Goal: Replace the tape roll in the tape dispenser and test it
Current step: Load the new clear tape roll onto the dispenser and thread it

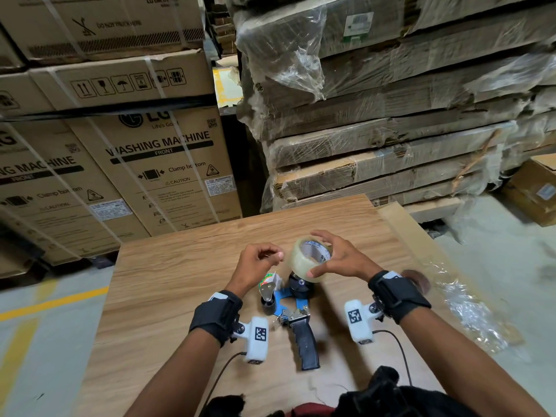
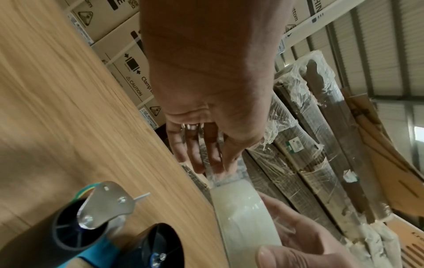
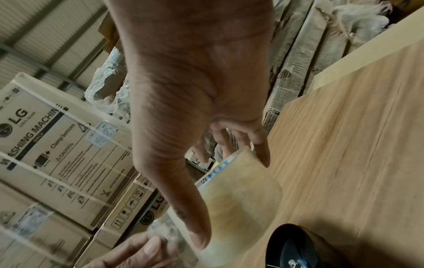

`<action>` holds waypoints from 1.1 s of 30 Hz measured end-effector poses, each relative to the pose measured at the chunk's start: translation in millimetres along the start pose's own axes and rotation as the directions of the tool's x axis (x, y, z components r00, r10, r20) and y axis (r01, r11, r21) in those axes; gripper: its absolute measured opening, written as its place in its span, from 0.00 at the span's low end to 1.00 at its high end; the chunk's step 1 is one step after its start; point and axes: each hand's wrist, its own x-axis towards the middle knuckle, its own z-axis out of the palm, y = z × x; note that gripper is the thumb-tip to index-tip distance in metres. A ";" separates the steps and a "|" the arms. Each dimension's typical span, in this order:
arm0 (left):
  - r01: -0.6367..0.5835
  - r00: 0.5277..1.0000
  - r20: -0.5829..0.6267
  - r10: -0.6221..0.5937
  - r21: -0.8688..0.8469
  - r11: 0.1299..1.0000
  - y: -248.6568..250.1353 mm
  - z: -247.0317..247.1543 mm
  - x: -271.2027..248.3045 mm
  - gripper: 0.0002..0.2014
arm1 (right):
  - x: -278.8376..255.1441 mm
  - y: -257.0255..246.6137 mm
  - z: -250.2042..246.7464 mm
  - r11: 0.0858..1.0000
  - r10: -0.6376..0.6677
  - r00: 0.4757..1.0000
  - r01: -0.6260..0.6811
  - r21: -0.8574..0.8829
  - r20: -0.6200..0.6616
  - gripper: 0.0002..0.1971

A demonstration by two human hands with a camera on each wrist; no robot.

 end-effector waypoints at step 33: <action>0.108 0.955 0.195 -0.224 0.476 0.873 -31.8 25.6 8.2 0.47 | 25.2 30.6 44.7 0.966 0.076 0.995 -0.056 -0.252 0.071 0.63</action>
